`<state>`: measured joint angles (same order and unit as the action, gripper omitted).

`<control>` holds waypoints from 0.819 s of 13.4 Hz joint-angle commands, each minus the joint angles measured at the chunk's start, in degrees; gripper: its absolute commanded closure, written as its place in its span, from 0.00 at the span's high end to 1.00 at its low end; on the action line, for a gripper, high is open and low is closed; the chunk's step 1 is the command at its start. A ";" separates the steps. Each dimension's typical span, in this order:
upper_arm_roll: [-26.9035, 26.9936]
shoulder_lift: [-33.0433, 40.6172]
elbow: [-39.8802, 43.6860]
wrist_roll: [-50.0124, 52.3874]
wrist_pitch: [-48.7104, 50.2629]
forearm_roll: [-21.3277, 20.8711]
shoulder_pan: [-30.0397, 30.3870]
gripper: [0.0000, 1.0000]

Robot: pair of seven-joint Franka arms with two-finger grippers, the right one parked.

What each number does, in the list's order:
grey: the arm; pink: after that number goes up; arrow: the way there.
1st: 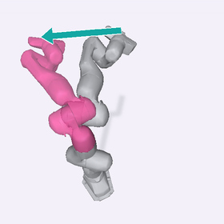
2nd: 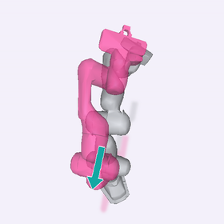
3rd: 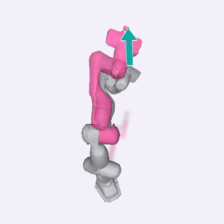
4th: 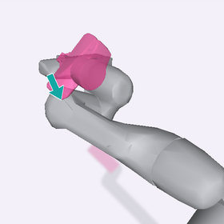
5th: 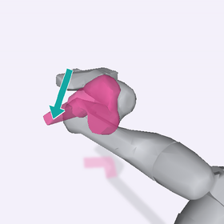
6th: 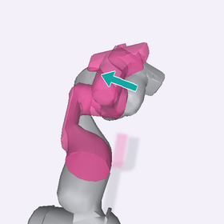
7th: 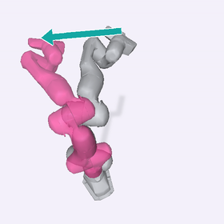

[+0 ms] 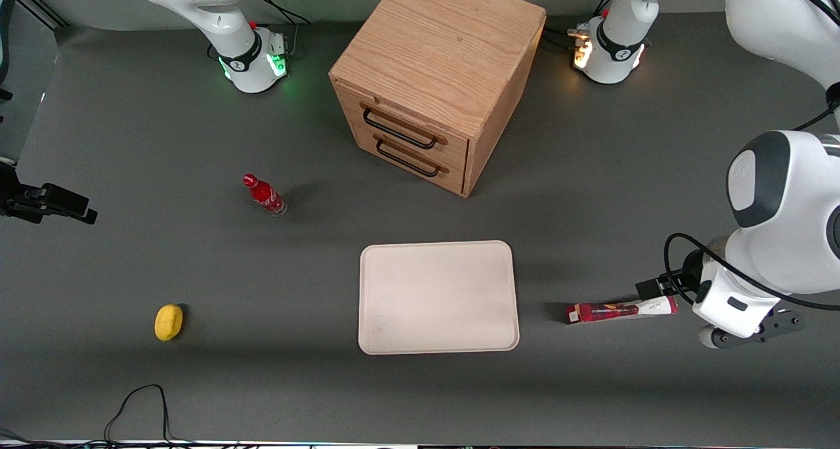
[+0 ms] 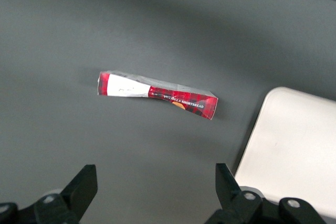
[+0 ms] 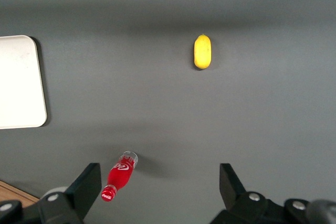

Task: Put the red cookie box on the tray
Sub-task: 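Lower the open left gripper over the red cookie box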

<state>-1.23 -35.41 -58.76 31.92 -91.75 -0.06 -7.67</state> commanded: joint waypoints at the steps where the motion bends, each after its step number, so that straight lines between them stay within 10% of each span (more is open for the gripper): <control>1: 0.27 -0.28 1.10 20.63 1.67 -0.30 -0.50 1.00; 11: 0.18 -0.72 -3.46 68.28 -5.97 -0.03 0.11 1.00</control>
<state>-1.24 -36.44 -59.77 96.13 -95.18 -0.06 -7.53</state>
